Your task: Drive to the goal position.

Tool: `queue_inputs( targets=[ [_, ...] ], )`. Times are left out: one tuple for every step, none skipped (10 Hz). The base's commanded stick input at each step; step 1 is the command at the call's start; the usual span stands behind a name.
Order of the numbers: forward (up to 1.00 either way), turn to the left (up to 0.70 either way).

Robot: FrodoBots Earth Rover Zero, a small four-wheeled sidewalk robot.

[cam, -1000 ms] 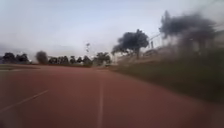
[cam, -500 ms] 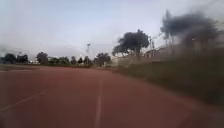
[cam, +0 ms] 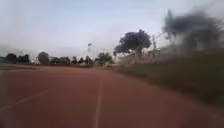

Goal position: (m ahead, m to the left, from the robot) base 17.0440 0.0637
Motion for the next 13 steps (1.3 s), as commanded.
queue_inputs(
  targets=[
    [0.70,-0.27],
    [0.70,-0.07],
    [0.70,0.00],
    [0.70,0.00],
    [0.70,0.00],
    [0.70,0.00],
    [0.70,0.00],
    [0.70,0.00],
    [0.70,0.00],
    [0.70,0.00],
    [0.70,0.00],
    [0.70,0.01],
    [0.70,0.02]
  ],
)
